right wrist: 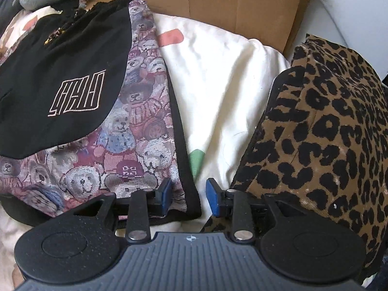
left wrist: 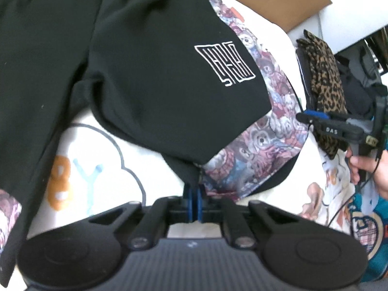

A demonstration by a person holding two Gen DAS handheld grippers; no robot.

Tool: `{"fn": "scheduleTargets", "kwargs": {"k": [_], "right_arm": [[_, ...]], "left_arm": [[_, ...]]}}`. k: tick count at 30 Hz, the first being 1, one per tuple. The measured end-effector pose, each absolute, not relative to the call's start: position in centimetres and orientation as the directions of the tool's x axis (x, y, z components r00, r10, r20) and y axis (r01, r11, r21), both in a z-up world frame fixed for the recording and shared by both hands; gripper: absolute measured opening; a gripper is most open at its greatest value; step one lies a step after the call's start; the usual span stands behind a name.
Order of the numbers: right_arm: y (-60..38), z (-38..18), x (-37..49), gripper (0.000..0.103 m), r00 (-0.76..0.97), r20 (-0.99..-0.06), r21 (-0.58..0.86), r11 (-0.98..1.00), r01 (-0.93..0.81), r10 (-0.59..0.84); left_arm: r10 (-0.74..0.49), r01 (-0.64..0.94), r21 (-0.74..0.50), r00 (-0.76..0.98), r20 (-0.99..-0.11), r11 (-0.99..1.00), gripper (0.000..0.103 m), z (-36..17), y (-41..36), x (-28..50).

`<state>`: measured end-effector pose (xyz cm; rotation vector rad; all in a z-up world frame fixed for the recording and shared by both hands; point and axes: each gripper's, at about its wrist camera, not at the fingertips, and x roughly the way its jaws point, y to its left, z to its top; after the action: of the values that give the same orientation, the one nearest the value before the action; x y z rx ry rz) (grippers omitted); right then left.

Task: Fold clothes

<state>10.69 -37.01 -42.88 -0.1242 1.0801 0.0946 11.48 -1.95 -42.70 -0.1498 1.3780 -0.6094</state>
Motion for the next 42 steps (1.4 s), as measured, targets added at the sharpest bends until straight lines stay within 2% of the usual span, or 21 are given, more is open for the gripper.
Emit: {"fn": "scheduleTargets", "kwargs": {"k": [1, 2, 4, 7, 14, 16, 17, 19, 20, 21, 23, 30, 31, 32, 36, 41, 42], "right_arm": [[-36.9, -42.8, 10.7, 0.018, 0.467, -0.884, -0.057, 0.988, -0.142, 0.016], [-36.9, -42.7, 10.8, 0.010, 0.465, -0.885, -0.060, 0.987, -0.146, 0.016], [-36.7, -42.4, 10.8, 0.004, 0.466, -0.884, -0.069, 0.985, -0.159, 0.013], [-36.6, -41.9, 10.7, 0.003, 0.472, -0.881, -0.075, 0.984, -0.162, 0.011], [-36.8, -41.2, 10.3, 0.004, 0.478, -0.878, -0.092, 0.984, -0.151, -0.008], [-36.9, -41.0, 10.3, 0.006, 0.478, -0.878, -0.092, 0.985, -0.147, -0.011], [-37.0, -40.8, 10.2, 0.011, 0.480, -0.877, -0.092, 0.985, -0.147, -0.010], [-37.2, -40.4, 10.0, 0.019, 0.488, -0.873, -0.088, 0.986, -0.140, -0.009], [-37.3, -40.2, 9.9, 0.027, 0.493, -0.870, -0.077, 0.987, -0.138, 0.001], [-37.4, -40.0, 9.8, 0.028, 0.499, -0.867, -0.067, 0.988, -0.137, 0.011], [-37.4, -40.0, 9.8, 0.031, 0.502, -0.865, -0.060, 0.989, -0.134, 0.016], [-36.3, -41.7, 10.3, 0.031, 0.435, -0.900, -0.081, 0.979, -0.187, 0.008], [-36.3, -41.7, 10.3, 0.028, 0.432, -0.902, -0.091, 0.977, -0.192, 0.001], [-36.3, -41.6, 10.3, 0.004, 0.430, -0.903, -0.103, 0.975, -0.198, -0.008], [-36.2, -40.9, 10.1, 0.003, 0.437, -0.899, -0.142, 0.967, -0.212, -0.036], [-35.7, -39.9, 9.8, 0.003, 0.448, -0.891, -0.189, 0.958, -0.216, -0.075], [-35.6, -39.9, 9.9, 0.003, 0.445, -0.892, -0.192, 0.957, -0.216, -0.078]], "left_arm": [[-0.493, 0.322, -0.450, 0.063, -0.868, 0.833, 0.004, -42.3, -1.7, 11.3], [-0.499, 0.327, -0.455, 0.060, -0.865, 0.828, 0.004, -41.9, -1.5, 11.1], [-0.509, 0.332, -0.466, 0.051, -0.859, 0.820, 0.004, -41.1, -1.1, 10.5], [-0.526, 0.346, -0.486, 0.024, -0.850, 0.802, 0.004, -40.4, -0.6, 9.6], [-0.517, 0.387, -0.491, -0.041, -0.855, 0.781, 0.006, -40.4, -0.7, 9.3], [-0.502, 0.387, -0.473, -0.031, -0.864, 0.791, 0.017, -40.4, -0.2, 9.5], [-0.498, 0.385, -0.467, -0.020, -0.867, 0.797, 0.022, -40.3, 0.1, 9.6], [-0.492, 0.362, -0.457, 0.003, -0.871, 0.812, 0.044, -40.5, 0.7, 10.0], [-0.484, 0.347, -0.450, 0.013, -0.875, 0.823, 0.047, -40.8, 0.9, 10.2], [-0.477, 0.329, -0.445, 0.019, -0.879, 0.833, 0.048, -41.2, 1.1, 10.5], [-0.477, 0.291, -0.454, 0.010, -0.879, 0.843, 0.048, -42.2, 1.3, 10.9], [-0.539, 0.185, -0.534, -0.023, -0.842, 0.825, 0.047, -44.1, 1.9, 11.4], [-0.544, 0.179, -0.540, -0.026, -0.838, 0.823, 0.047, -44.2, 2.0, 11.4], [-0.548, 0.171, -0.544, -0.029, -0.836, 0.821, 0.046, -44.3, 2.0, 11.4], [-0.572, 0.154, -0.571, -0.044, -0.819, 0.806, 0.039, -44.5, 2.2, 11.2], [-0.604, 0.145, -0.606, -0.064, -0.795, 0.782, 0.036, -45.1, 2.1, 11.0], [-0.609, 0.142, -0.612, -0.070, -0.790, 0.778, 0.024, -45.3, 2.1, 10.9]]}}
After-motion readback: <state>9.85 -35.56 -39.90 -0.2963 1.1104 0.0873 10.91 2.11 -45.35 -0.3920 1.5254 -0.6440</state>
